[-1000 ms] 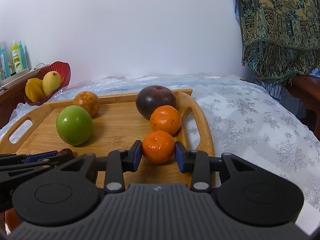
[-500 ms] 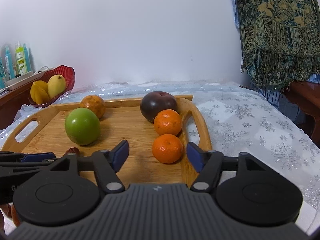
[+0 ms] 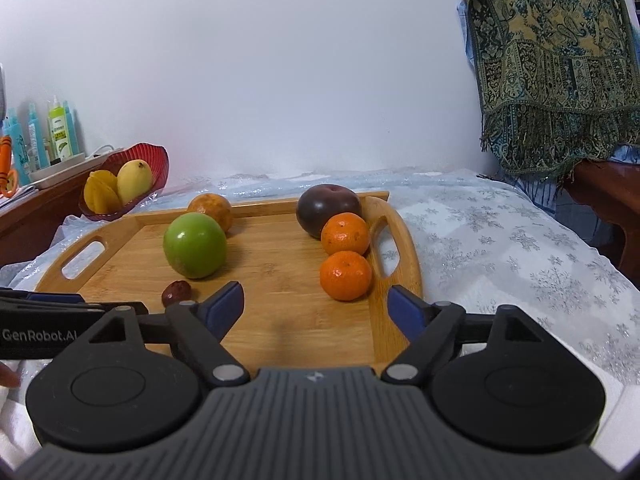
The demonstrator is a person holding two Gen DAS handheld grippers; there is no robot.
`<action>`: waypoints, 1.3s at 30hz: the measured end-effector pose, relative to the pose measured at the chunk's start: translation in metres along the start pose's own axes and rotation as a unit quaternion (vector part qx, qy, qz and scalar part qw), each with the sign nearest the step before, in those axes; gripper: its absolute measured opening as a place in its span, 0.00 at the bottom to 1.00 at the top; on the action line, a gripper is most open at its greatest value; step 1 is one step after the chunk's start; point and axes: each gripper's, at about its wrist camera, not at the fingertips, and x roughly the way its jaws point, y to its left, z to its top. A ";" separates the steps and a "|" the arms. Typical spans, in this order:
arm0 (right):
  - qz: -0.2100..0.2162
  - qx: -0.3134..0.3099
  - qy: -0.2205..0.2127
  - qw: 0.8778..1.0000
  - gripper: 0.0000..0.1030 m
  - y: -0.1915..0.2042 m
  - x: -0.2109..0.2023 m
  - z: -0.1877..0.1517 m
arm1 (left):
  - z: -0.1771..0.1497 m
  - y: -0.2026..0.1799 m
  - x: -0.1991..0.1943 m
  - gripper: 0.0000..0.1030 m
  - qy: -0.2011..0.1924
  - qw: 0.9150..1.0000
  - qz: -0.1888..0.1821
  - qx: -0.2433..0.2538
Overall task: Organize fruits
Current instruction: 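Withdraw both open tools from the tray toward the remaining fruits on the sheet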
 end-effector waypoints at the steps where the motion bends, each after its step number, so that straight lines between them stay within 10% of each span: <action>1: 0.002 0.000 -0.002 1.000 0.86 0.001 -0.002 -0.001 | -0.001 0.001 -0.002 0.71 0.001 1.000 0.001 0.000; 39: 0.026 -0.024 -0.003 0.999 0.90 0.043 -0.057 -0.058 | -0.069 0.048 -0.066 0.90 -0.030 0.999 -0.002 -0.018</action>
